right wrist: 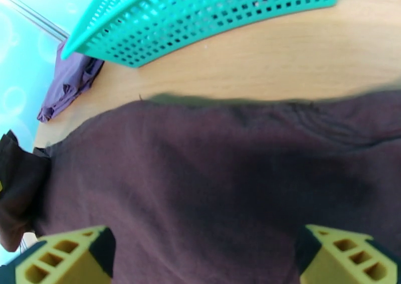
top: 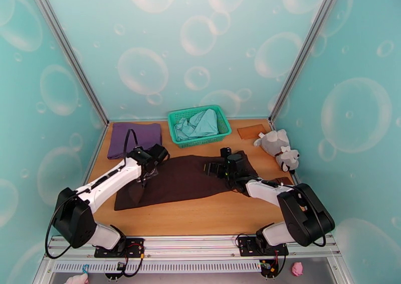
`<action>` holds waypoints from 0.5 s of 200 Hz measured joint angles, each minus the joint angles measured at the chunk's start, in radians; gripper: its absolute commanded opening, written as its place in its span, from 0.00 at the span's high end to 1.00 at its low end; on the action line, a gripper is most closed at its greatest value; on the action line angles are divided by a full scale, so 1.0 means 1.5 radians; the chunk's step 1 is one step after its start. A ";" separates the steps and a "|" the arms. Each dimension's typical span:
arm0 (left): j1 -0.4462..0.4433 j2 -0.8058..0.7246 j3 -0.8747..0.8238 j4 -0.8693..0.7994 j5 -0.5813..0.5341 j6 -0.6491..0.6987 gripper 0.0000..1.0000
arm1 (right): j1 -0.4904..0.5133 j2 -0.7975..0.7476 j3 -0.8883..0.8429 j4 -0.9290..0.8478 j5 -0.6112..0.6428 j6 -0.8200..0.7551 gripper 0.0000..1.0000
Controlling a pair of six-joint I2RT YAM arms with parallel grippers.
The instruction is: Fold and stack the trousers
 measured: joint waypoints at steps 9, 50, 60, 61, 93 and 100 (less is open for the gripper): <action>-0.008 0.021 0.008 0.010 0.005 -0.013 0.99 | -0.003 0.013 0.000 0.006 0.000 0.004 0.01; -0.035 0.098 0.045 0.053 0.007 -0.061 1.00 | -0.017 0.054 0.001 0.032 -0.017 0.022 0.01; -0.042 0.103 0.050 0.064 0.007 -0.070 1.00 | -0.018 0.054 0.001 0.033 -0.020 0.024 0.01; -0.043 0.104 0.050 0.064 0.007 -0.071 1.00 | -0.018 0.054 0.001 0.034 -0.021 0.024 0.01; -0.065 0.087 0.055 0.087 -0.008 -0.102 1.00 | -0.025 0.053 0.001 0.035 -0.026 0.030 0.01; -0.071 0.078 0.054 0.093 -0.013 -0.109 1.00 | -0.026 0.053 0.001 0.035 -0.028 0.031 0.01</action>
